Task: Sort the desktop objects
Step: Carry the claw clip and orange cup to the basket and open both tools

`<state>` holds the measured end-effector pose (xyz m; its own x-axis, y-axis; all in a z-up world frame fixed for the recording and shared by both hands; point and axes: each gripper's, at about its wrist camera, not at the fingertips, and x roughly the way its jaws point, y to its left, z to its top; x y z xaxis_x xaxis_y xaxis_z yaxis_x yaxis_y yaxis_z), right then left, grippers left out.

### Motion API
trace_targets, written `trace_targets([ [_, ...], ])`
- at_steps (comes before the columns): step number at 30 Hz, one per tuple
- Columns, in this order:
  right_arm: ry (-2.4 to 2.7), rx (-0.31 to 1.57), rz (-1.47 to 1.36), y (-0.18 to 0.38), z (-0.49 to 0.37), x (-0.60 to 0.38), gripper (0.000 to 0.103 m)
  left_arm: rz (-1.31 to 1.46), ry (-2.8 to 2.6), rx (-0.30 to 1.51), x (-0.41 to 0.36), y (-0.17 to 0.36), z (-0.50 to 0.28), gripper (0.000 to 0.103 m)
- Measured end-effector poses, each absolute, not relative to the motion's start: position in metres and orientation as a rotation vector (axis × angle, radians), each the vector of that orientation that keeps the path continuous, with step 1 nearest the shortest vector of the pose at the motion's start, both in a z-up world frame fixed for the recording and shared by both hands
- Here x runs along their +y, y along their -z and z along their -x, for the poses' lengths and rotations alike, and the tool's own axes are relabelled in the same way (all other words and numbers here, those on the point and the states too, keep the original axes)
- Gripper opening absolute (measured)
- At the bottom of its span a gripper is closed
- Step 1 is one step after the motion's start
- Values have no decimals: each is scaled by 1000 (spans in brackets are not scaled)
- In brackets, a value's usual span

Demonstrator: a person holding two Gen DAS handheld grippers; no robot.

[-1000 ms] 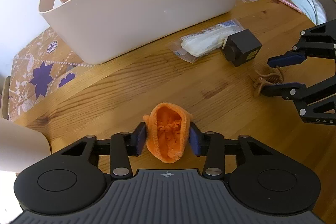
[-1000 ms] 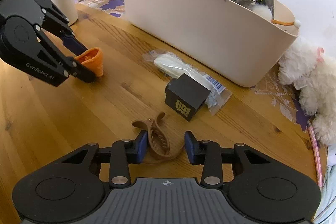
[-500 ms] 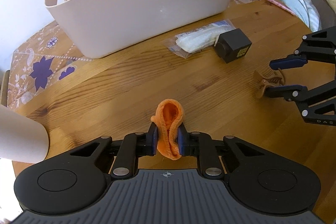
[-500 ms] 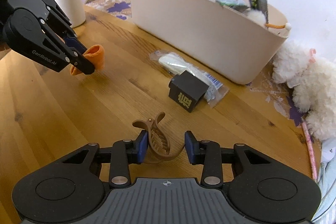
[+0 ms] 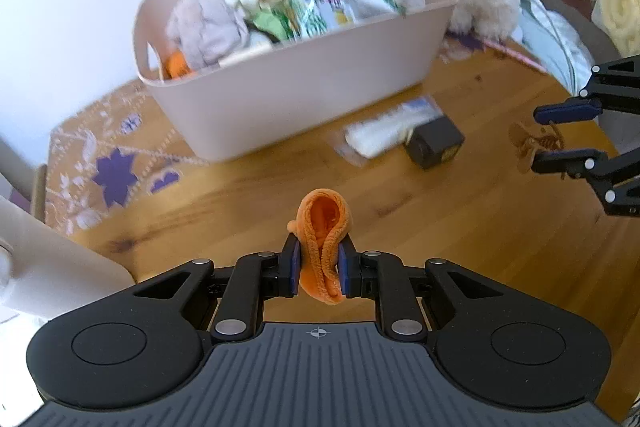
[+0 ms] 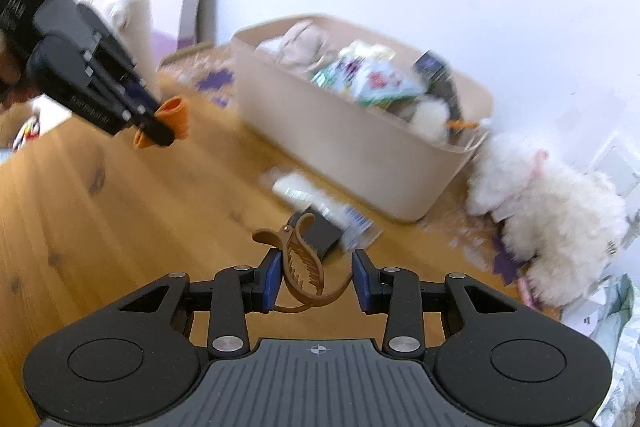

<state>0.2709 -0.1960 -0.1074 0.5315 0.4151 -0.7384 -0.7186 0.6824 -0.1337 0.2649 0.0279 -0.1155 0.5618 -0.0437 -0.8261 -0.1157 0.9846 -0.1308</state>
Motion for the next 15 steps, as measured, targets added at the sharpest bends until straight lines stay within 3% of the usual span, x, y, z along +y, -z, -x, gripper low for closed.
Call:
trace_targets([
  [15, -634, 565, 466, 40, -326, -193, 35, 102, -107, 842, 60, 47, -298, 19],
])
